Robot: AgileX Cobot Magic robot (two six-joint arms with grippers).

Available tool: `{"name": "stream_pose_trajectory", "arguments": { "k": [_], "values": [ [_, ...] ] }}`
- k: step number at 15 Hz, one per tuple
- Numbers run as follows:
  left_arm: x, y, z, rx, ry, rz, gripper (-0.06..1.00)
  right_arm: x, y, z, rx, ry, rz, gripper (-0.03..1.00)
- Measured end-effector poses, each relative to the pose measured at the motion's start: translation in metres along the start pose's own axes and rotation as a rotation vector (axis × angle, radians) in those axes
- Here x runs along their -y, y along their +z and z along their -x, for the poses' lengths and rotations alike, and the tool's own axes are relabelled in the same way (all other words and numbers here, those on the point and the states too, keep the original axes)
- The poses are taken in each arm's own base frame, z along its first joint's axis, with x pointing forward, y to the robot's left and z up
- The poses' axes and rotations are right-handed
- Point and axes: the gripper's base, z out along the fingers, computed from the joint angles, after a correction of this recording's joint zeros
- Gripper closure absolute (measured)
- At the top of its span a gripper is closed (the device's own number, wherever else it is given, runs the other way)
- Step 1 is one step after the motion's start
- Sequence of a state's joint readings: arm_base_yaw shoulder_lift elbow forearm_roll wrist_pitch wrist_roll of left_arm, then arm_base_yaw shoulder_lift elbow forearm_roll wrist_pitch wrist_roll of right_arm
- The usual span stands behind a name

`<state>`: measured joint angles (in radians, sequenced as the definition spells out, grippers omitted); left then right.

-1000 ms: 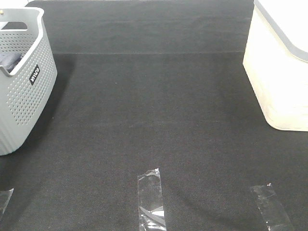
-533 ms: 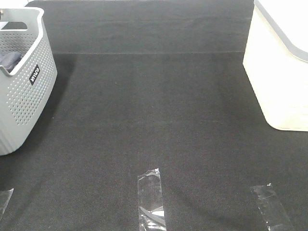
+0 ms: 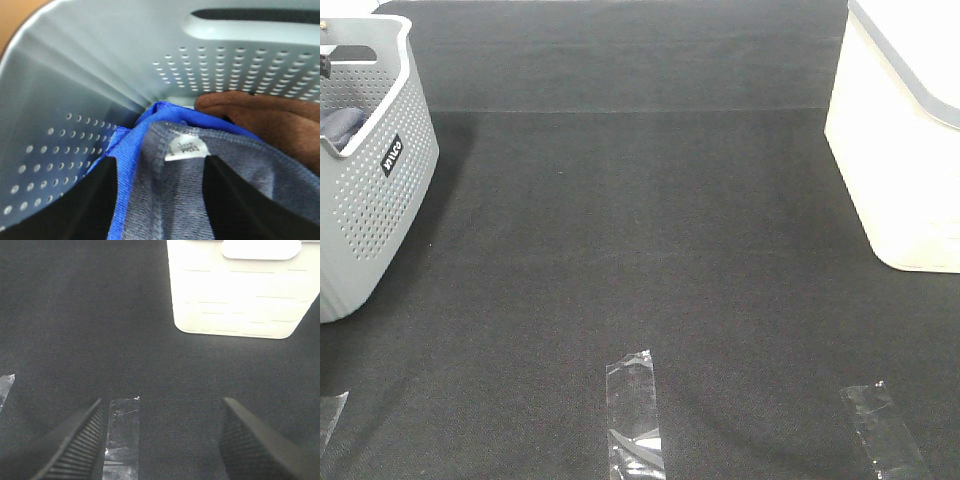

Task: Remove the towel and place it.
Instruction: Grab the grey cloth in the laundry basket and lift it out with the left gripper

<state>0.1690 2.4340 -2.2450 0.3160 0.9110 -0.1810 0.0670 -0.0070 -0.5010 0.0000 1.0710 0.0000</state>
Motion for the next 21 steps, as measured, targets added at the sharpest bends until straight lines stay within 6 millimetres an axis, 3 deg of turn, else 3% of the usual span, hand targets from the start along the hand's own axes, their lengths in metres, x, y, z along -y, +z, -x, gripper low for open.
{"name": "stream_pose_trajectory", "arguments": {
  "k": [4,12,16,18,21],
  "values": [
    [0.001,0.009,-0.003,-0.007,0.018,0.015,0.48,0.000,0.000,0.000,0.000,0.000,0.000,0.34],
    [0.002,0.015,-0.007,-0.026,0.046,0.023,0.94,0.000,0.000,0.000,0.000,0.000,0.000,0.34],
    [0.001,0.012,-0.007,-0.038,0.045,0.026,0.94,0.000,0.000,0.000,0.000,0.000,0.000,0.34],
    [-0.003,0.000,-0.002,-0.025,0.038,0.029,0.94,0.000,0.000,0.000,0.000,0.000,0.000,0.34],
    [-0.011,-0.049,0.017,0.060,0.036,0.016,0.94,0.000,0.000,0.000,0.000,0.000,0.000,0.34]
  ]
}}
